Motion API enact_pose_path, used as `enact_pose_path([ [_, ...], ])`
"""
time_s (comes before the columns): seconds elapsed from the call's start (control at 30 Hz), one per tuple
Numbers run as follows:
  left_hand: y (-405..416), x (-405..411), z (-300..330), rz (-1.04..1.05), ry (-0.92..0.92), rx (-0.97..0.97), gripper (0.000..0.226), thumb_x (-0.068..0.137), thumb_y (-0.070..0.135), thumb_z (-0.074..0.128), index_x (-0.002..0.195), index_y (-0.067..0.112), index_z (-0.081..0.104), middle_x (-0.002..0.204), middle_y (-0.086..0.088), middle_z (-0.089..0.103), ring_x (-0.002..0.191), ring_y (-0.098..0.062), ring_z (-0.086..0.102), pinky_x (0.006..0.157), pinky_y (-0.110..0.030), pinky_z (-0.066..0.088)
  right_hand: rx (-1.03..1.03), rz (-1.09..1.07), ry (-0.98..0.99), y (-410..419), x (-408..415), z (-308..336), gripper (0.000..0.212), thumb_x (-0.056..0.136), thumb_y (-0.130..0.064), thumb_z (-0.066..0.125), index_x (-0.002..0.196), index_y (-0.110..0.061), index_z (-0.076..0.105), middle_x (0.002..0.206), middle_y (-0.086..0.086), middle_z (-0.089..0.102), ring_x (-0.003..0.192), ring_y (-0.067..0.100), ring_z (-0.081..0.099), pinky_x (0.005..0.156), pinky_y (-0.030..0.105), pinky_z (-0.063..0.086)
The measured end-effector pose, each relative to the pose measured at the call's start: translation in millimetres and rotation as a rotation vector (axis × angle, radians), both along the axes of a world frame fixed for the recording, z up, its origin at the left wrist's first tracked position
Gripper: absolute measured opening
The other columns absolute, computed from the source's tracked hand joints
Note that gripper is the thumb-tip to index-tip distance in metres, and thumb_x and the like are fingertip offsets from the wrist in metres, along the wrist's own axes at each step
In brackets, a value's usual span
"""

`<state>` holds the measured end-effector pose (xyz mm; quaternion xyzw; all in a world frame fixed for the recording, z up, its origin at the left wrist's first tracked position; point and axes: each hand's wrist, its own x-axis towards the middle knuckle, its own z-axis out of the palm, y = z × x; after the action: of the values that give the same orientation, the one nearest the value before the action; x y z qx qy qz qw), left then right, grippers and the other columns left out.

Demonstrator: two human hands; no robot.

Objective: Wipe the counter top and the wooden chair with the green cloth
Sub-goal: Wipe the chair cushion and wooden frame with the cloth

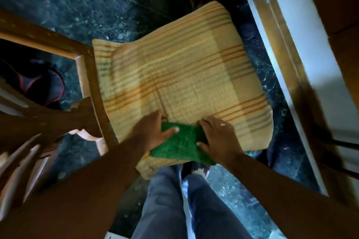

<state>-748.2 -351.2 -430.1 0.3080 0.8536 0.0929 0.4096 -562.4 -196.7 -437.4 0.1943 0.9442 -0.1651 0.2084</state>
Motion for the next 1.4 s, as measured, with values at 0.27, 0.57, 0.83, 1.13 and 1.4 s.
enact_pose_path([
  [0.27,-4,20,2,0.093,-0.357,-0.184,0.061,0.073,0.021,0.088,0.125,0.007,0.060,0.127,-0.014,0.062,0.115,-0.030,0.060,0.084,-0.028,0.045,-0.343,-0.095,-0.415,21,-13,13,0.053,0.071,-0.038,0.079,0.120,-0.025,0.063,0.115,0.001,0.067,0.106,0.023,0.063,0.086,0.032,0.051],
  [0.57,58,-39,225,0.508,-0.751,0.180,0.043,0.079,0.016,0.079,0.121,0.015,0.066,0.124,-0.011,0.071,0.107,-0.024,0.071,0.092,-0.043,0.057,-1.179,-1.194,0.293,59,16,189,0.026,0.082,-0.007,0.073,0.106,-0.016,0.064,0.112,0.011,0.071,0.098,0.025,0.069,0.071,0.036,0.059],
  [0.83,42,-58,418,0.296,-0.370,0.310,0.033,0.079,0.021,0.082,0.109,0.024,0.069,0.108,-0.003,0.076,0.099,-0.023,0.074,0.093,-0.050,0.057,-1.468,-1.102,0.530,25,21,347,0.039,0.076,-0.009,0.074,0.113,-0.008,0.065,0.111,0.015,0.072,0.100,0.029,0.071,0.071,0.036,0.059],
  [1.13,-147,-155,472,0.279,-0.102,0.261,0.063,0.041,0.044,0.090,0.097,0.022,0.070,0.082,-0.005,0.078,0.071,-0.015,0.073,0.066,-0.029,0.058,-1.204,-0.538,0.437,-167,-76,376,0.070,0.072,-0.006,0.071,0.130,-0.039,0.051,0.118,-0.009,0.066,0.107,0.008,0.065,0.083,0.033,0.058],
  [1.4,-213,-220,454,0.211,-0.154,0.135,0.069,0.040,0.062,0.089,0.096,0.030,0.066,0.079,-0.007,0.076,0.074,-0.025,0.076,0.062,-0.044,0.059,-0.705,-0.302,0.494,-270,-155,371,0.076,0.085,-0.081,0.029,0.147,-0.037,0.026,0.160,-0.006,0.022,0.147,0.005,0.014,0.114,0.035,0.026],
])
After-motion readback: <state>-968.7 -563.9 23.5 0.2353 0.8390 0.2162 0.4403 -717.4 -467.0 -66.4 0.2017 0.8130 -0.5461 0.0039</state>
